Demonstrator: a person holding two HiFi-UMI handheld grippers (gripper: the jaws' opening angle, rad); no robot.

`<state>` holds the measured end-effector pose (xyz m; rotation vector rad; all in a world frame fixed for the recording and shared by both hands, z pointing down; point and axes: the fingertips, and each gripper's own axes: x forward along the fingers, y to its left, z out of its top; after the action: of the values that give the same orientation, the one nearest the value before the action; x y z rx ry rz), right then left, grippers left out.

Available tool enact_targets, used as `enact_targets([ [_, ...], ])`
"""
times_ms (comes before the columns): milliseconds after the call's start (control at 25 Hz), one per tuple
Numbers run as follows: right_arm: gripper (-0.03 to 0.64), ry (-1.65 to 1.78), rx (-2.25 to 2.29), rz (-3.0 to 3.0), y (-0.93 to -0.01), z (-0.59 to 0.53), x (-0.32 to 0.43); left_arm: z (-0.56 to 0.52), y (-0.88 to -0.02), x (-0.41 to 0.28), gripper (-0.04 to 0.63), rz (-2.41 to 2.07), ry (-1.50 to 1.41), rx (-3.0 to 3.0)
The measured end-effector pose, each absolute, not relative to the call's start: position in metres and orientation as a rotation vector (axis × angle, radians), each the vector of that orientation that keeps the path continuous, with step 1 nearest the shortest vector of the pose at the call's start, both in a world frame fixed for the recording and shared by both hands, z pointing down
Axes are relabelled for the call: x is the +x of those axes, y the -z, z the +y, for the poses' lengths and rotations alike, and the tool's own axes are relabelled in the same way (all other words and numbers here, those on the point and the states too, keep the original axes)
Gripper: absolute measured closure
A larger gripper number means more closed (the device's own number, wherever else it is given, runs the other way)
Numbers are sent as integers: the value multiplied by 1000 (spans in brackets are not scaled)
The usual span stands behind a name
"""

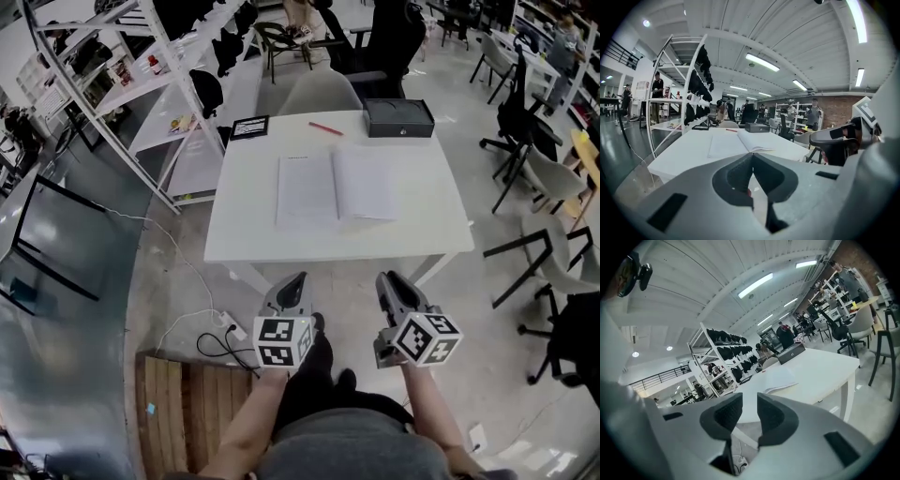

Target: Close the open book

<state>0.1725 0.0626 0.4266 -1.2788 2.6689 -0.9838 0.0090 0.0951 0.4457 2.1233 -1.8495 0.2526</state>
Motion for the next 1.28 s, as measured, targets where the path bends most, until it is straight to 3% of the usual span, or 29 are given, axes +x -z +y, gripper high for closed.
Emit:
enact_targets([
  [560,500,1117,-1325,2478,-429,-43,109,-24,-448,-62,589,-1774,-305,2199],
  [1280,451,1261,-1437,2169,-446,-103,101,-116,-458,-81,589,-1576,-326,2323],
])
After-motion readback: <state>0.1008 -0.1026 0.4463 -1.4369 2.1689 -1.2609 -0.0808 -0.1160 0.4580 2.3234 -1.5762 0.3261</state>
